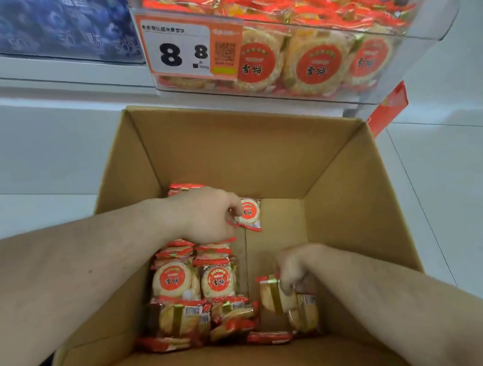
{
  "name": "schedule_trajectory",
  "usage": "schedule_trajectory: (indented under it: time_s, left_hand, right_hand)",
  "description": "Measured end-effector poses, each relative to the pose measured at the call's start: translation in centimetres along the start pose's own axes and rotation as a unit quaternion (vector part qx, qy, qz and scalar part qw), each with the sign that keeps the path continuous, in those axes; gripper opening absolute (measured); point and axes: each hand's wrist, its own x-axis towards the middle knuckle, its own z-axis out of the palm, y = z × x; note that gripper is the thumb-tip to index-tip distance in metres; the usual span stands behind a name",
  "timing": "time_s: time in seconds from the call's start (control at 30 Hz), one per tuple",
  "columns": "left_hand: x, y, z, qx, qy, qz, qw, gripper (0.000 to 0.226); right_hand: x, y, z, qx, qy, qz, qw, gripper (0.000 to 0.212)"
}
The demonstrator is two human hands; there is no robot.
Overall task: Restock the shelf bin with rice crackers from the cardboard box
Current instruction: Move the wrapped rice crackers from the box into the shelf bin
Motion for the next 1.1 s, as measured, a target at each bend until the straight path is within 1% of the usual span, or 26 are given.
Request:
schedule_trajectory:
  time_s: [0.03, 0.07, 0.1, 0.17, 0.2, 0.23, 0.27, 0.3, 0.37, 0.4, 0.43, 0.47, 0.5, 0.53, 0.57, 0.6, 0.63, 0.67, 0.7, 0.77, 0.8, 0.87, 0.97, 1.0, 1.03, 1.1]
  left_hand:
    - [0.0, -0.2, -0.1, -0.026, 0.002, -0.012, 1.0, 0.047]
    - [0.2, -0.6, 0.1, -0.046, 0.005, -0.024, 0.999, 0.052]
    - [0.1, -0.7, 0.3, -0.063, 0.003, -0.035, 0.997, 0.058]
    - [0.1, -0.7, 0.7, -0.12, -0.02, -0.059, 0.991, 0.074]
    - [0.0, -0.5, 1.0, -0.159, -0.031, -0.066, 0.985, 0.079]
    - [0.1, -0.3, 1.5, -0.198, -0.037, -0.066, 0.977, 0.079]
    - [0.1, -0.2, 1.8, -0.231, -0.035, -0.061, 0.97, 0.073]
    - [0.0, 0.1, 1.9, -0.253, -0.026, -0.059, 0.965, 0.062]
    - [-0.2, 0.3, 1.9, -0.263, 0.0, -0.063, 0.963, 0.046]
    - [-0.3, 0.3, 1.8, -0.25, 0.011, -0.065, 0.966, 0.044]
    - [-0.3, 0.2, 1.7, -0.232, 0.02, -0.065, 0.97, 0.044]
    - [-0.2, 0.1, 1.6, -0.221, 0.029, -0.064, 0.973, 0.044]
    - [-0.1, -0.1, 1.5, -0.22, 0.033, -0.062, 0.973, 0.043]
    - [-0.1, -0.3, 1.4, -0.222, 0.036, -0.06, 0.973, 0.041]
    - [0.0, -0.5, 1.3, -0.226, 0.037, -0.058, 0.972, 0.039]
    - [0.1, -0.7, 1.2, -0.232, 0.041, -0.06, 0.97, 0.036]
    - [0.2, -0.9, 1.1, -0.239, 0.045, -0.063, 0.968, 0.034]
    - [0.3, -1.1, 1.1, -0.248, 0.05, -0.065, 0.965, 0.032]
    - [0.4, -1.2, 1.0, -0.255, 0.053, -0.067, 0.963, 0.03]
    - [0.7, -1.6, 1.0, -0.263, 0.058, -0.063, 0.961, 0.026]
    - [0.8, -1.7, 1.0, -0.266, 0.062, -0.061, 0.96, 0.025]
    - [0.9, -1.8, 1.0, -0.272, 0.073, -0.058, 0.958, 0.028]
    - [1.0, -2.3, 0.9, -0.284, 0.11, -0.046, 0.951, 0.037]
    - [1.0, -2.4, 0.7, -0.292, 0.128, -0.048, 0.947, 0.039]
    - [1.0, -2.5, 0.5, -0.301, 0.141, -0.054, 0.942, 0.04]
    - [0.7, -2.5, 0.1, -0.333, 0.145, -0.066, 0.929, 0.039]
  right_hand:
    - [-0.7, 0.4, -1.5, 0.058, -0.009, -0.022, 0.998, 0.008]
    - [-1.6, 0.6, -2.7, 0.146, -0.006, -0.054, 0.988, 0.011]
    - [-2.7, 0.9, -4.0, 0.243, -0.003, -0.082, 0.966, 0.015]
    - [-5.1, 1.0, -5.9, 0.406, -0.026, -0.171, 0.897, 0.024]
    - [-5.9, 0.9, -6.5, 0.452, -0.043, -0.219, 0.864, 0.027]
    - [-6.5, 0.5, -6.9, 0.479, -0.063, -0.263, 0.835, 0.029]
    - [-6.9, 0.2, -7.2, 0.494, -0.082, -0.3, 0.812, 0.031]
    - [-7.1, 0.1, -7.4, 0.508, -0.103, -0.331, 0.789, 0.032]
    - [-6.4, 0.6, -6.8, 0.546, -0.132, -0.348, 0.751, 0.034]
    - [-5.6, 1.0, -6.0, 0.566, -0.129, -0.329, 0.744, 0.037]
    - [-4.5, 1.5, -4.9, 0.583, -0.122, -0.287, 0.75, 0.04]
    - [-3.3, 2.0, -3.6, 0.584, -0.108, -0.226, 0.772, 0.041]
    - [-1.8, 2.5, -2.1, 0.559, -0.079, -0.149, 0.812, 0.039]
    - [-0.6, 2.8, -0.6, 0.481, -0.039, -0.07, 0.873, 0.036]
    - [0.7, 3.2, 0.7, 0.338, -0.001, -0.002, 0.941, 0.035]
    - [1.7, 3.6, 1.8, 0.19, 0.021, 0.046, 0.981, 0.037]
    - [2.6, 3.8, 2.9, 0.065, 0.037, 0.073, 0.995, 0.04]
    - [3.2, 3.9, 3.8, -0.007, 0.044, 0.086, 0.995, 0.041]
    - [3.8, 3.9, 4.5, -0.033, 0.049, 0.088, 0.994, 0.04]
    - [4.4, 3.7, 5.1, -0.062, 0.055, 0.083, 0.993, 0.036]
    - [4.4, 3.5, 5.1, -0.074, 0.057, 0.077, 0.993, 0.039]
    - [4.6, 3.0, 5.2, -0.091, 0.065, 0.072, 0.991, 0.045]
    - [4.8, 2.4, 5.3, -0.105, 0.063, 0.073, 0.99, 0.043]
    - [4.6, 2.3, 5.2, -0.12, 0.055, 0.069, 0.989, 0.041]
    - [4.3, 2.1, 4.9, -0.135, 0.042, 0.066, 0.988, 0.034]
    - [3.2, 1.9, 3.4, -0.151, 0.045, 0.052, 0.986, 0.01]
